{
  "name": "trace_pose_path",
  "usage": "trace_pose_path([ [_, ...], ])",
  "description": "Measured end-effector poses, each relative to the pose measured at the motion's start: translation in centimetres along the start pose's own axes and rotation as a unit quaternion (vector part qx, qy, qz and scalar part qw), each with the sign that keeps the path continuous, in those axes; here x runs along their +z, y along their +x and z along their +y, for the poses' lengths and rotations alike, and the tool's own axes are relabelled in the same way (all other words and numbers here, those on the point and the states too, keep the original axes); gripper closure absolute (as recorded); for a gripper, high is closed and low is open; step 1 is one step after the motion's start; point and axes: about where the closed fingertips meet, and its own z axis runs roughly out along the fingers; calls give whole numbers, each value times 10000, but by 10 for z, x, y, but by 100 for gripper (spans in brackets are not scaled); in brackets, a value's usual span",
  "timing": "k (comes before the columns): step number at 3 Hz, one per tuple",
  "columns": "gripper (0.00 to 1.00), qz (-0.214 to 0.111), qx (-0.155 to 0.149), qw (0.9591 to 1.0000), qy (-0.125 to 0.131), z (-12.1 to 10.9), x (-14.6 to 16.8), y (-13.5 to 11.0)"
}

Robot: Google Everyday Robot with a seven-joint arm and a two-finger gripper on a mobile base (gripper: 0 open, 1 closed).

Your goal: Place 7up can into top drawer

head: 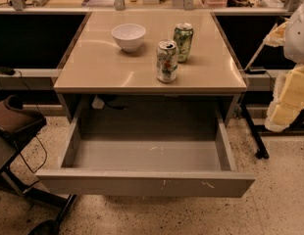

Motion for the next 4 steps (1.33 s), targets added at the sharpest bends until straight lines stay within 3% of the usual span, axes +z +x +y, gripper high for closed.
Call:
trace_pose_path([
  [1, 0, -1, 0, 10000, 0, 0, 0, 0],
  [2, 0, -455, -108, 9986, -239, 4, 8, -9],
  [3, 0, -1484, -450, 9824, -1038, 8, 60, -43],
  [4, 0, -2624, -622, 9451, -1846, 15, 95, -109],
])
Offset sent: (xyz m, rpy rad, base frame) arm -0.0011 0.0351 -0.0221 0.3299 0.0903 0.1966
